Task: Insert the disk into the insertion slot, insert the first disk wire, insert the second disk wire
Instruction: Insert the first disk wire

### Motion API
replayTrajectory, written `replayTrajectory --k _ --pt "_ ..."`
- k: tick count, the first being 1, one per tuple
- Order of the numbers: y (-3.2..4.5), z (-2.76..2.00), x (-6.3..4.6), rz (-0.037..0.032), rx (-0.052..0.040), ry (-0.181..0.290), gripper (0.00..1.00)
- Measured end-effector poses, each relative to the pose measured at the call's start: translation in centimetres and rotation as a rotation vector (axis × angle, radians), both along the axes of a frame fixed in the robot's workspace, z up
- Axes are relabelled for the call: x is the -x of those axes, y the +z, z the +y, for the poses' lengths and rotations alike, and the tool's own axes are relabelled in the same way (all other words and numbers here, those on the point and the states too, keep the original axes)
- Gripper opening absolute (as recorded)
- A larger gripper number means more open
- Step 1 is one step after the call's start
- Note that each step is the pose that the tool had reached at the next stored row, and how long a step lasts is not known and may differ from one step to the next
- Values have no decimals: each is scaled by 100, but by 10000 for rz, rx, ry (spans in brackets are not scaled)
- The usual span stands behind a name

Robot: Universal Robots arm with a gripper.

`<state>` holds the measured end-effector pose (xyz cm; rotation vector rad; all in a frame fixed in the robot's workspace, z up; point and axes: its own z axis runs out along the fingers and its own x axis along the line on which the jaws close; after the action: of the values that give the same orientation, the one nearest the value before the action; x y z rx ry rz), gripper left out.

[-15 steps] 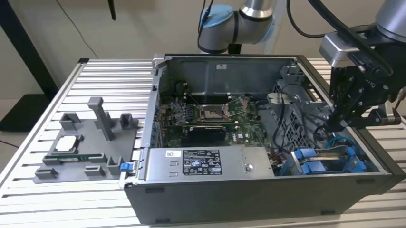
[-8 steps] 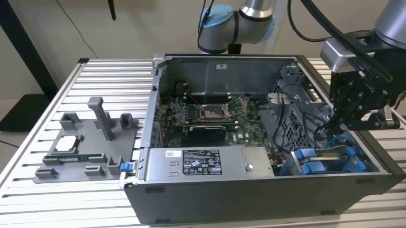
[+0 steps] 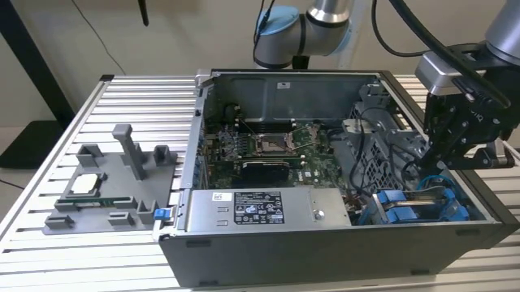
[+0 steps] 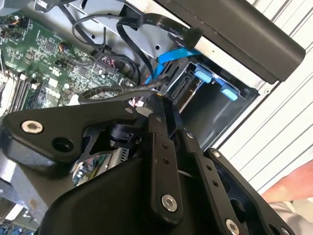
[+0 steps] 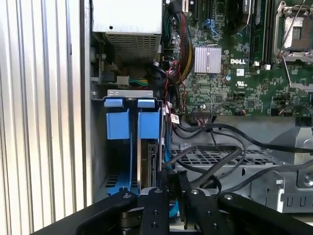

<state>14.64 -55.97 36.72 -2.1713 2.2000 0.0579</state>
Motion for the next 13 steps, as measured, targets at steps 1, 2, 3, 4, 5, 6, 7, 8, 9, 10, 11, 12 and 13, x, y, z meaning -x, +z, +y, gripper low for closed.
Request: replayTrajectory --k 1,2,3,4,5,6,7,8,9,10,11,12,13 --pt "-3 -1 -23 60 7 0 0" --pt "-8 -3 -44 113 7 -1 0" --pt "-12 -5 -63 155 7 0 0" --pt "-18 -8 -80 187 7 0 0" --pt "-23 -10 -94 208 7 1 0" --pt "-30 -10 -105 221 6 0 0" --pt "-35 -11 -110 223 5 1 0" --pt "-38 -12 -112 223 8 0 0" --pt "-40 -12 -112 224 10 -1 0" --pt "-44 -12 -112 224 8 -1 0" --pt "-47 -12 -112 223 7 0 0" --pt "-47 -12 -113 223 7 0 0" --pt "-47 -12 -113 222 9 0 0"
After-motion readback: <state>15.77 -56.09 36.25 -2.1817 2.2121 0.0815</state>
